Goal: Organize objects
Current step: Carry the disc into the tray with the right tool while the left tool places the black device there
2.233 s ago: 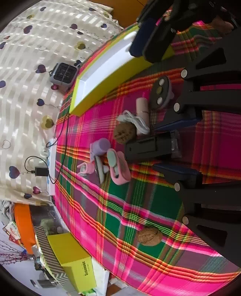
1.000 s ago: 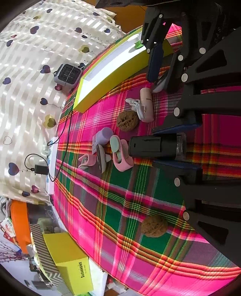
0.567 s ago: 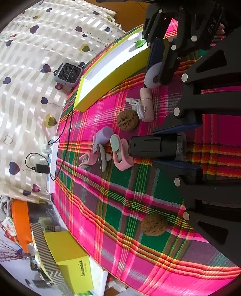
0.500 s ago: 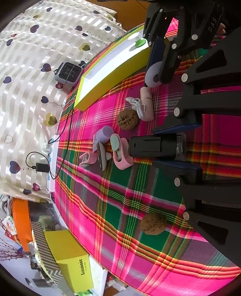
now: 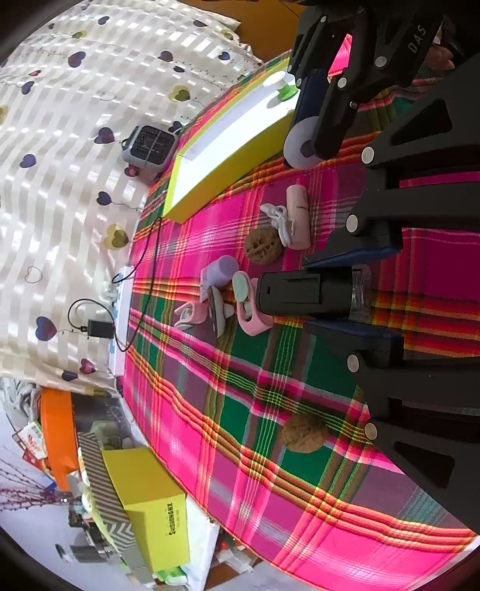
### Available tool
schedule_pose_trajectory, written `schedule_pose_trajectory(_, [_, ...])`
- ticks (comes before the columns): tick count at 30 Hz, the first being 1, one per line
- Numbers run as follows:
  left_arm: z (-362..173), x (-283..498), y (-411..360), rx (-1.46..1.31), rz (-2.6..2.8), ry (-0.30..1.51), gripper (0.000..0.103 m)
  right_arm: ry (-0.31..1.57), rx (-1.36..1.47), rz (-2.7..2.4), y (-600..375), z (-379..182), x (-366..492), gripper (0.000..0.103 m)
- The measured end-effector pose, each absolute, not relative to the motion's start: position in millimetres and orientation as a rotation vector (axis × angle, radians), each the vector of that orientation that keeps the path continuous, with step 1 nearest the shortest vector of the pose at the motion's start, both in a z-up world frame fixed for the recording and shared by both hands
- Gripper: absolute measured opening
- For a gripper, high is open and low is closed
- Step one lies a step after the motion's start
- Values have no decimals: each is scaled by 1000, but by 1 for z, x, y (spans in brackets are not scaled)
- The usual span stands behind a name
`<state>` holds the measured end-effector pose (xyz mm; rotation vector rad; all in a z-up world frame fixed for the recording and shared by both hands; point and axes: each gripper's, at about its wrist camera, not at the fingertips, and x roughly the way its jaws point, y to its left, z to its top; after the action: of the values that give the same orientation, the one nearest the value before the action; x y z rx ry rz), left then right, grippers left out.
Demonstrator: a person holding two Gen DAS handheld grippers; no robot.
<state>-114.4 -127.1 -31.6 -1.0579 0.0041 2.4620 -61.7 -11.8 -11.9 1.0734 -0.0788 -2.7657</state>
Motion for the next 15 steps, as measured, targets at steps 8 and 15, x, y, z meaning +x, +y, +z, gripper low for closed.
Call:
schedule_pose_trajectory(8, [-23,-110,-126,-1004,2468,-37,26,-116,1011,-2796,-5,-5,-56,23])
schedule_pose_trajectory(15, [-17,-107,-117,-977,2446,-39,26,-152,966,-2840,6,3,-49,23])
